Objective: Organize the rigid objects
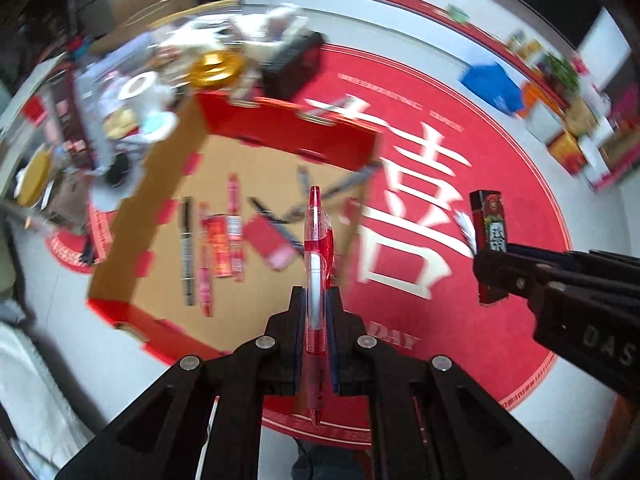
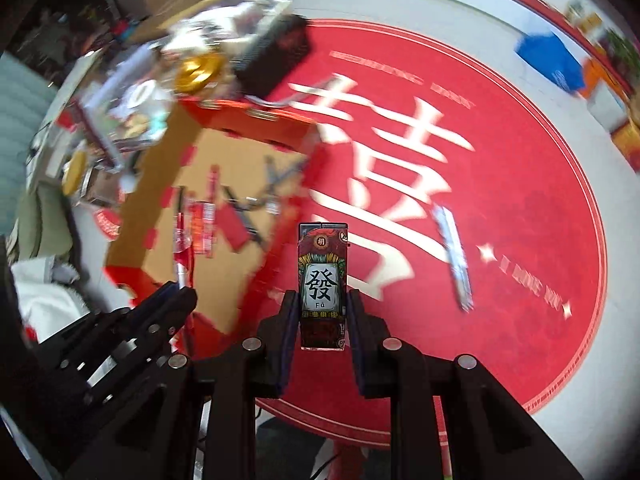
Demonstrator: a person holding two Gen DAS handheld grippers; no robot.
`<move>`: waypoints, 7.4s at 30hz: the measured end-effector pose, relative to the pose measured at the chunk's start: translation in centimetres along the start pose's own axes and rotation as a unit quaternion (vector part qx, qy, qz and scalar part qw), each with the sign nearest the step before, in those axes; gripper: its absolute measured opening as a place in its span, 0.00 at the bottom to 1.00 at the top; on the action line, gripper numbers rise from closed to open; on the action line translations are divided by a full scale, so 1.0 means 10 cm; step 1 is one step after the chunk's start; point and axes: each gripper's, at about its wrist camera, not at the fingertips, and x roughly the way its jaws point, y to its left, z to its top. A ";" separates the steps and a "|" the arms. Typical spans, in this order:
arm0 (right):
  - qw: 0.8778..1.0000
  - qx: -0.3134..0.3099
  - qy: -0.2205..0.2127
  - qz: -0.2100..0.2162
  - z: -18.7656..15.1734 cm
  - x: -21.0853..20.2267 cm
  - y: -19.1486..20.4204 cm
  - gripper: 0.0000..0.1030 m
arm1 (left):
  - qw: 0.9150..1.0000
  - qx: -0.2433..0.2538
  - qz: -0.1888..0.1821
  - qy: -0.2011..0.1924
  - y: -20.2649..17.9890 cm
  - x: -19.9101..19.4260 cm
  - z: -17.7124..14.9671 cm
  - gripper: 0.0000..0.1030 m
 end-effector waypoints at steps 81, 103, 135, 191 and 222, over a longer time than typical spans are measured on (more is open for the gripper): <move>0.997 -0.062 0.034 -0.013 0.70 0.67 0.92 0.24 | 0.995 -0.080 0.046 0.048 1.03 0.66 0.46 0.10; 0.999 -0.025 0.031 -0.003 0.77 1.07 0.67 0.24 | 0.995 -0.072 0.053 0.046 1.01 0.98 0.58 0.10; 0.999 -0.018 0.025 0.012 0.68 1.03 0.62 0.24 | 0.995 -0.056 0.060 0.056 0.96 1.05 0.55 0.10; 0.999 0.001 0.039 0.027 0.64 1.15 0.62 0.24 | 0.995 -0.047 0.054 0.074 0.97 1.16 0.56 0.10; 0.999 -0.006 0.048 0.025 0.74 1.28 0.66 0.24 | 0.994 -0.048 0.058 0.083 0.98 1.24 0.61 0.10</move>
